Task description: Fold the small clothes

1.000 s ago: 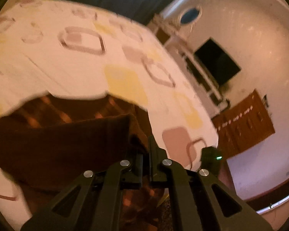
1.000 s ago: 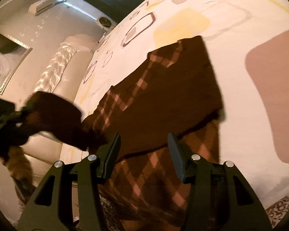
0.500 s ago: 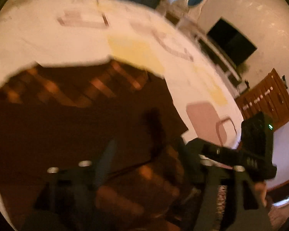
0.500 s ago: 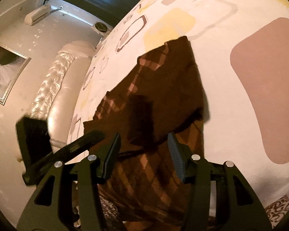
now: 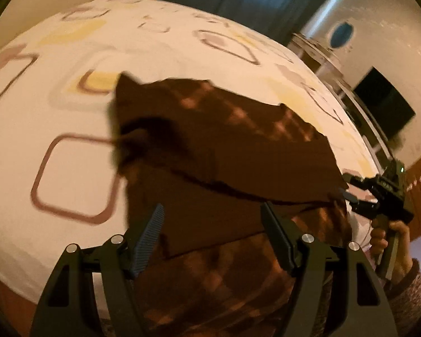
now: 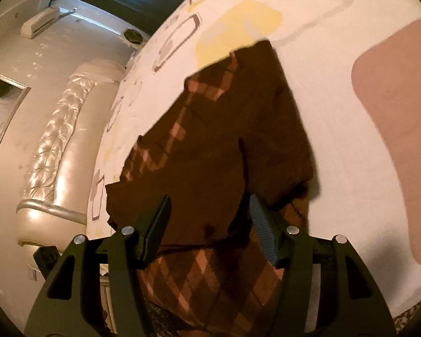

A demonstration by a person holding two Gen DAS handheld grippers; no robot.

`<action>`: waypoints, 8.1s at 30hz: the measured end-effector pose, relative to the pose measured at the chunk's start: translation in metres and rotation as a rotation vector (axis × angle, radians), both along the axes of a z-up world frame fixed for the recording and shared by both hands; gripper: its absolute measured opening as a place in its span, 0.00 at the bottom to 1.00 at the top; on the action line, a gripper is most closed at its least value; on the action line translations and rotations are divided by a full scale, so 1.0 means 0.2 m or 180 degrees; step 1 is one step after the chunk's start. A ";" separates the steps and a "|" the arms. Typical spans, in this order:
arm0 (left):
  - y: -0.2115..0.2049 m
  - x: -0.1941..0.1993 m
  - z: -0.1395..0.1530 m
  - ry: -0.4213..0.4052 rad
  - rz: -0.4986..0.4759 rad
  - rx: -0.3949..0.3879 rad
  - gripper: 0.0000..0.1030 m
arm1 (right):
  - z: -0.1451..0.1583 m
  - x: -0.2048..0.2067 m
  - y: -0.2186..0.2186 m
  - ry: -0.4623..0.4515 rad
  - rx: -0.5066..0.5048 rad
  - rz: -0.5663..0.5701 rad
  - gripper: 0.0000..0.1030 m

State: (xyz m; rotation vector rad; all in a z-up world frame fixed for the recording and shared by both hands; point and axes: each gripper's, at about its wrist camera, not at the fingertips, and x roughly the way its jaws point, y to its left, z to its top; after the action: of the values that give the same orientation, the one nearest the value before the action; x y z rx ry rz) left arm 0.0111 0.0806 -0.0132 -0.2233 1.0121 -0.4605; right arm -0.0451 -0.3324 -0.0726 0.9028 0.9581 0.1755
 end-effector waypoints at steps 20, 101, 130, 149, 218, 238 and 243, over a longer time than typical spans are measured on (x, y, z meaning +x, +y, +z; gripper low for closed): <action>0.03 0.07 -0.07 -0.0307 0.0429 0.0541 0.69 | 0.48 0.09 0.16 -0.0777 0.0478 0.0095 0.09; 0.49 0.71 -0.24 0.0576 0.1047 -0.0725 0.74 | -0.04 -0.01 -0.43 -0.0073 0.0045 -0.0370 0.49; 0.22 1.01 -0.32 0.0201 0.0509 -0.0128 0.07 | -0.22 0.52 -0.40 -0.0325 -0.0241 -0.0075 0.07; 0.47 0.66 -0.28 0.0384 0.0384 -0.0499 0.26 | -0.19 0.07 -0.56 -0.0292 0.0253 -0.0115 0.36; 0.29 0.53 -0.40 0.0506 0.0116 -0.1291 0.04 | -0.28 0.20 -0.17 -0.0347 0.0805 0.0646 0.07; 0.44 -0.06 -0.45 0.0790 -0.0170 -0.1189 0.45 | -0.33 -0.41 -0.18 -0.0055 0.0687 0.1167 0.46; 0.44 -0.07 -0.45 0.0789 -0.0199 -0.1311 0.49 | -0.36 -0.38 -0.10 -0.0021 0.0750 0.1298 0.49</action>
State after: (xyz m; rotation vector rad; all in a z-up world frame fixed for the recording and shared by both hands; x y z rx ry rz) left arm -0.0028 0.1676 -0.1038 -0.6308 1.1613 -0.7099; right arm -0.1201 -0.3514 -0.1443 0.9109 1.1240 0.6490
